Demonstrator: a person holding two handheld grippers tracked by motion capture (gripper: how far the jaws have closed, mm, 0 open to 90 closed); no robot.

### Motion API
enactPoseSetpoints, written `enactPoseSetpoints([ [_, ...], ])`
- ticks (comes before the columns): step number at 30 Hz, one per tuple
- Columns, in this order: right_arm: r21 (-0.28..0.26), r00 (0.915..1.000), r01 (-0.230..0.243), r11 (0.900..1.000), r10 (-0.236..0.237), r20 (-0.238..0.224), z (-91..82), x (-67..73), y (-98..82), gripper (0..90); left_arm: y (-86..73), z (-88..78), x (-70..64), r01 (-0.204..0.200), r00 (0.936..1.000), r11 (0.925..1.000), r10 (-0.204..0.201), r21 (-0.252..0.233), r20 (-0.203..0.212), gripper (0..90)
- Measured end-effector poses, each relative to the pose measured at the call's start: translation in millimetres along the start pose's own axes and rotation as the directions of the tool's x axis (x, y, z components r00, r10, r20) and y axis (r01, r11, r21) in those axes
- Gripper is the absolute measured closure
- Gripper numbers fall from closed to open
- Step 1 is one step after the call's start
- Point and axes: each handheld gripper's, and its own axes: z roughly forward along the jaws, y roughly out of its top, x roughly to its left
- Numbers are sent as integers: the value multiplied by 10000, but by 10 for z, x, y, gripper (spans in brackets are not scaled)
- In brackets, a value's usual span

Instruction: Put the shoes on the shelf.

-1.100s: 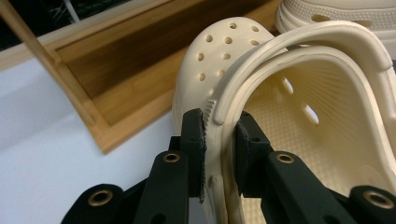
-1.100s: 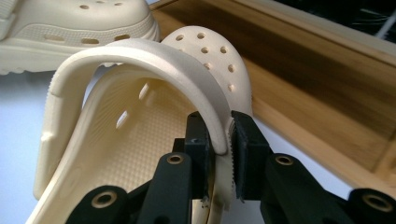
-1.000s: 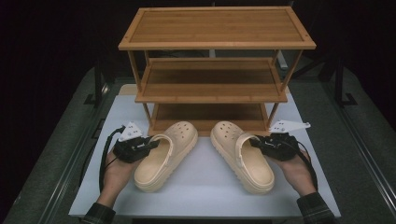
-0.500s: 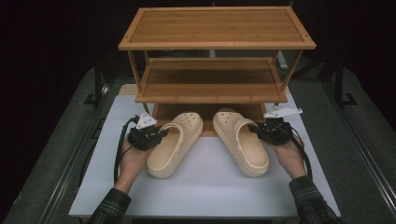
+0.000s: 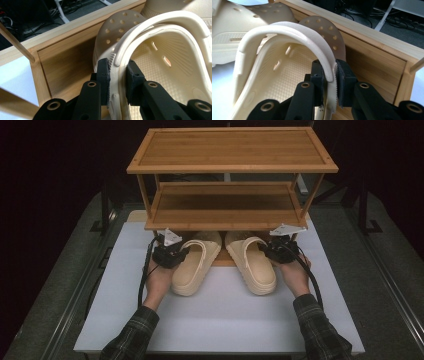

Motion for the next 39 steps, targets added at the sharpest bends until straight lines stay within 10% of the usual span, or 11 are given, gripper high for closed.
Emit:
enactPoseSetpoints([
  [21,185,9975,86,9998,-99,705,216,65,-8,763,52,265,-197,-23,9985,9999,15,-134,-546,725],
  [29,181,9995,-327,9993,326,49,109,7,-16,493,48,152,-132,173,9995,9998,-175,91,259,442],
  [39,289,9868,-1081,9937,1108,-1180,-229,-39,-192,163,-128,-313,34,502,9781,9987,-484,-40,2026,162],
])
